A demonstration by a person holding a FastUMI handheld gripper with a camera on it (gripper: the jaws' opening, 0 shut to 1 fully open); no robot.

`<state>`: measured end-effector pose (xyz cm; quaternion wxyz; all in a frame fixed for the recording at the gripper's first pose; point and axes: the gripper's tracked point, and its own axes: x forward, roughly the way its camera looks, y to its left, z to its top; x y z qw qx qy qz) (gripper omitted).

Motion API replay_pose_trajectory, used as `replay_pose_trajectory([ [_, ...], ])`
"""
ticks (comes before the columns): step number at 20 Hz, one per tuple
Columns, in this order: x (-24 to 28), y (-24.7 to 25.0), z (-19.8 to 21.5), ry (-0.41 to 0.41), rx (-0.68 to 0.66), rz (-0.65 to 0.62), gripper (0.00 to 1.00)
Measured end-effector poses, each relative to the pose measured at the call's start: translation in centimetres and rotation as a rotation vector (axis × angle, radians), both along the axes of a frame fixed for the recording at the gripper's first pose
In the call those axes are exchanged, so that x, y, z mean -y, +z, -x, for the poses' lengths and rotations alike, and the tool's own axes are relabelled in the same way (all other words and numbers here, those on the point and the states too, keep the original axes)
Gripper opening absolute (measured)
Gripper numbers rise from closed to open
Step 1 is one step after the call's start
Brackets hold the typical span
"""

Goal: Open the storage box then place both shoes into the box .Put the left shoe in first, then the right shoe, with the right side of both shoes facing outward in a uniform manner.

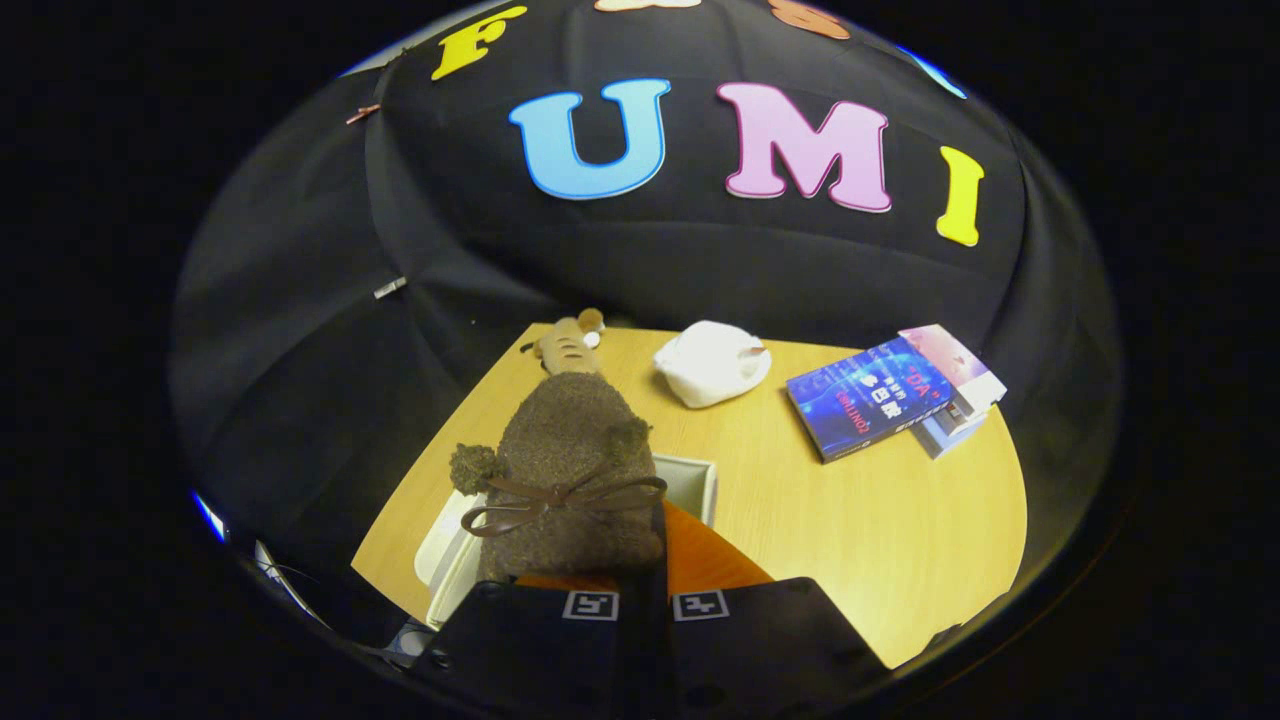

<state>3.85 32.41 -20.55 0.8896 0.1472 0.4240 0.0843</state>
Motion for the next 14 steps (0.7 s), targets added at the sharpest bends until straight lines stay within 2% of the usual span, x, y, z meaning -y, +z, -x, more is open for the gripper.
replay_pose_trajectory([
  [3,-0.6,-2.3,0.5,-0.020,-0.052,0.080,0.05],
  [7,0.2,-7.1,2.3,-0.107,-0.217,0.153,0.06],
  [9,0.6,-8.3,2.2,-0.133,-0.246,0.171,0.06],
  [14,0.2,-8.9,2.4,-0.090,-0.234,0.265,0.07],
])
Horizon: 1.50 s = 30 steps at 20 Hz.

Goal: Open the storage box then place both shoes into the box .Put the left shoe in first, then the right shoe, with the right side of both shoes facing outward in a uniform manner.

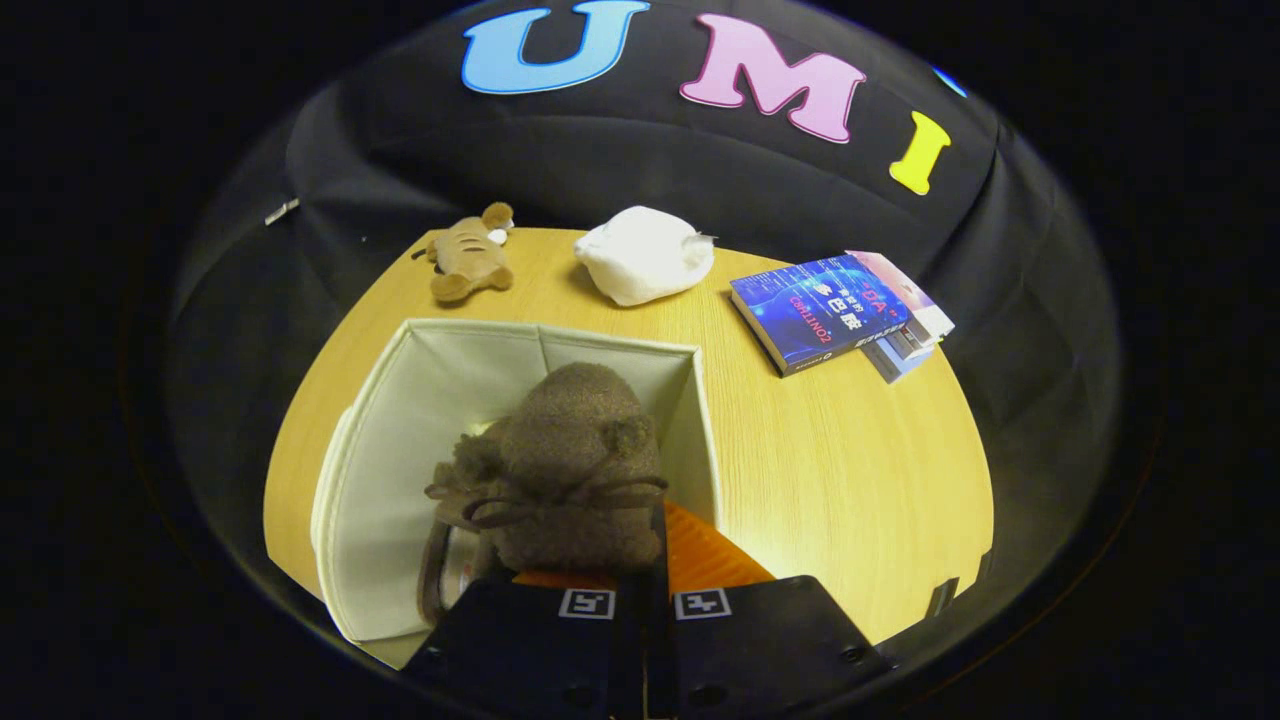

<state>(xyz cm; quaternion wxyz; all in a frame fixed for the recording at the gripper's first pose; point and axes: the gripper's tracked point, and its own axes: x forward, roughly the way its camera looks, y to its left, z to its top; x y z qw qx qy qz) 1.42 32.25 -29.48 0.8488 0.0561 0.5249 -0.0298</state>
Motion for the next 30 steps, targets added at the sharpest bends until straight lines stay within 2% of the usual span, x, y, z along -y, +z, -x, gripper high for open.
replay_pose_trajectory([
  [2,-0.4,-0.1,0.4,0.013,-0.006,0.003,0.11],
  [4,-1.1,-0.2,0.7,0.034,-0.012,-0.011,0.19],
  [8,-2.7,-0.1,1.8,0.082,-0.026,-0.038,0.45],
  [9,-3.1,0.0,1.8,0.091,-0.022,-0.043,0.56],
  [11,-3.8,0.5,1.8,0.104,-0.009,-0.061,0.70],
  [12,-4.0,1.0,1.7,0.109,0.005,-0.068,0.74],
  [14,-3.7,1.7,1.1,0.123,0.041,-0.058,0.96],
  [22,-2.3,3.4,0.1,0.148,0.134,-0.066,0.98],
  [26,-1.9,5.9,-0.9,0.203,0.249,-0.108,0.98],
  [30,0.5,9.6,-2.3,0.208,0.387,-0.157,0.98],
])
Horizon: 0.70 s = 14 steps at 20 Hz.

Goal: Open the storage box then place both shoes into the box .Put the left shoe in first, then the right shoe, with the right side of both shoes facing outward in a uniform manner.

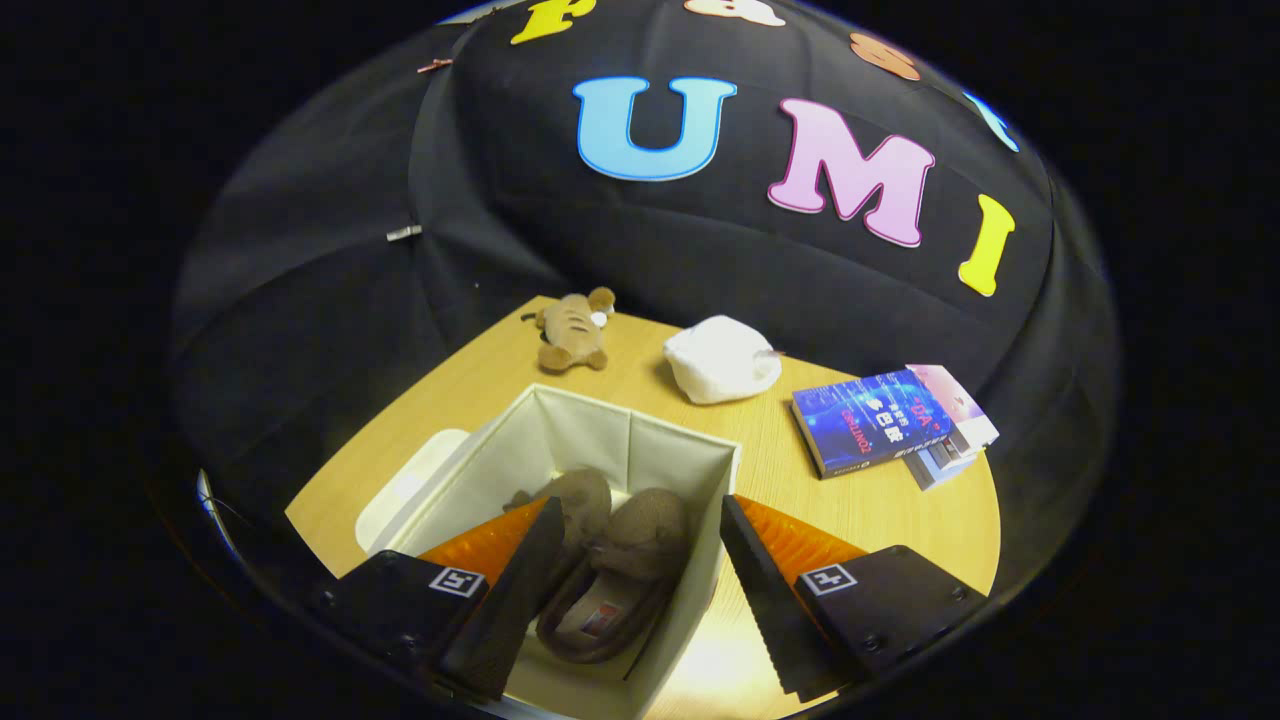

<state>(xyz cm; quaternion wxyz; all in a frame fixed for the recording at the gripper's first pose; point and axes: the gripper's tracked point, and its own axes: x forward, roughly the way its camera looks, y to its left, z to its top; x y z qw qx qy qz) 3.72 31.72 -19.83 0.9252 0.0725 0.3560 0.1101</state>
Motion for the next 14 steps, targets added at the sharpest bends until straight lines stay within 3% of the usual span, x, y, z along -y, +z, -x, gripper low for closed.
replay_pose_trajectory([
  [7,7.8,5.3,-0.8,0.004,0.226,0.002,0.98],
  [14,18.0,8.9,0.5,-0.058,0.371,0.011,0.98],
])
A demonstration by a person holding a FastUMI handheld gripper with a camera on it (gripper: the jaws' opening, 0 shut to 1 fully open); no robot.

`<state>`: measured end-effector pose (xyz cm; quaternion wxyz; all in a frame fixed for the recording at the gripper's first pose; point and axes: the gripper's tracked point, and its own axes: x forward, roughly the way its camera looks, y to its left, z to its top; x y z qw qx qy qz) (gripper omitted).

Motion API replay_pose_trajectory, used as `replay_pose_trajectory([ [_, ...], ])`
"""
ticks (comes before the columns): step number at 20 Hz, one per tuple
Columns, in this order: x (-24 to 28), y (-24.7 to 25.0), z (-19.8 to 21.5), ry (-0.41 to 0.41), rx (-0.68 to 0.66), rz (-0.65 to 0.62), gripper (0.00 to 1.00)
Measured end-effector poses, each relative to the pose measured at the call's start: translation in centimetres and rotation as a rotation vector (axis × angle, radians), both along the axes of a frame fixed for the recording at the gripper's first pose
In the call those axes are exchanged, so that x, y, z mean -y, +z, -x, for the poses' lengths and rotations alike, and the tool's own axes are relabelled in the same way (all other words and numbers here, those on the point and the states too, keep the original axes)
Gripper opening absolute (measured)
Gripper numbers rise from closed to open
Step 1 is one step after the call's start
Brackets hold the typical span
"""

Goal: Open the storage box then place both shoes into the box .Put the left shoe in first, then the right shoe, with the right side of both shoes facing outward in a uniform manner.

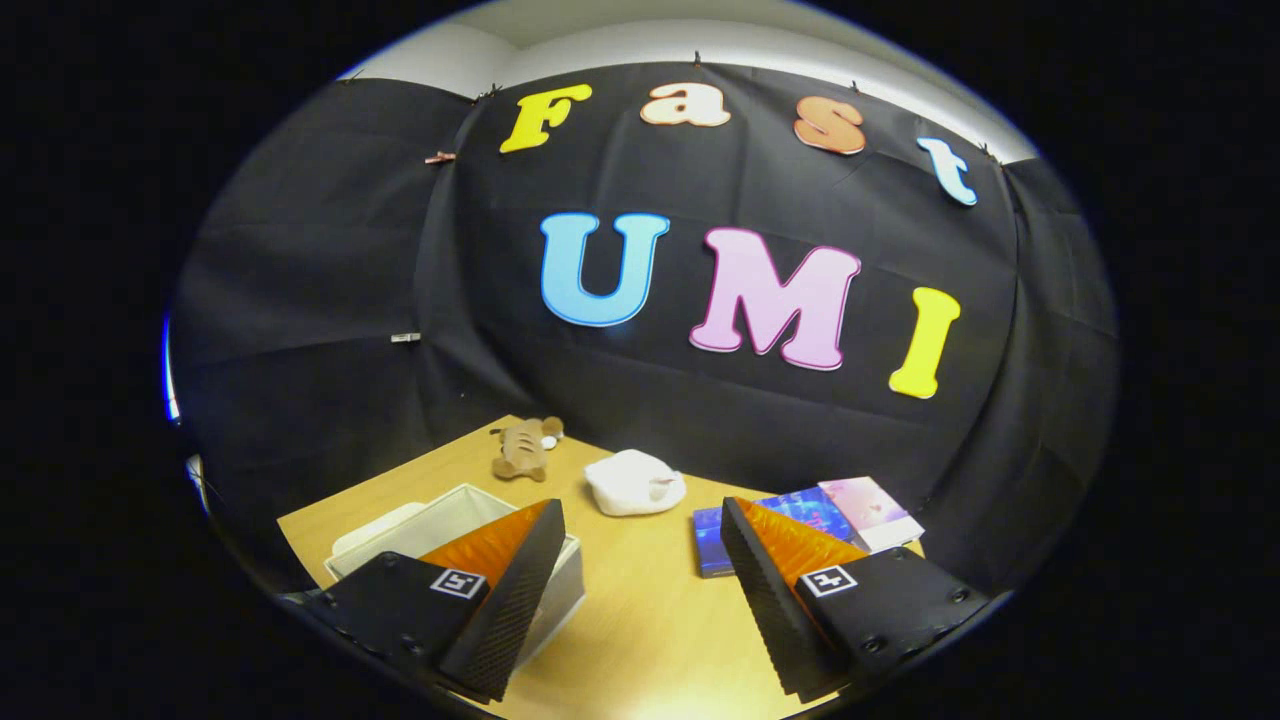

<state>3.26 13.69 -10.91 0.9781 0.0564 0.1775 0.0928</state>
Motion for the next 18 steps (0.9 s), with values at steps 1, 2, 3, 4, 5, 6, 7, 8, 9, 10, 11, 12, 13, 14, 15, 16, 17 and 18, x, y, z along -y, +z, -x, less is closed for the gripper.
replay_pose_trajectory([
  [1,1.5,0.7,0.4,-0.009,0.019,0.004,0.98],
  [2,2.6,1.1,0.9,-0.014,0.031,0.002,0.98],
  [3,4.0,1.8,1.3,-0.023,0.048,0.001,0.98],
  [4,5.2,2.3,1.7,-0.033,0.063,0.004,0.98],
  [5,6.4,2.6,2.1,-0.045,0.072,0.006,0.98],
  [6,7.5,3.0,2.4,-0.056,0.088,0.009,0.98],
  [7,8.6,3.3,2.9,-0.069,0.095,0.015,0.98],
  [8,9.6,3.6,3.2,-0.080,0.104,0.016,0.97],
  [9,10.3,3.8,3.6,-0.089,0.106,0.018,0.98],
  [10,11.0,3.7,4.1,-0.099,0.099,0.022,0.97],
  [11,11.5,3.6,4.3,-0.104,0.098,0.024,0.98],
  [12,11.9,3.6,4.6,-0.111,0.092,0.018,0.98],
  [13,12.3,3.5,4.7,-0.122,0.088,0.009,0.98],
  [14,12.6,3.3,4.9,-0.133,0.087,0.000,0.97],
  [15,13.1,3.0,5.2,-0.142,0.077,-0.006,0.97],
  [16,13.5,2.7,5.3,-0.149,0.069,-0.012,0.98],
  [17,13.7,2.6,5.3,-0.156,0.062,-0.019,0.97],
  [18,14.0,2.4,5.3,-0.162,0.056,-0.025,0.98],
])
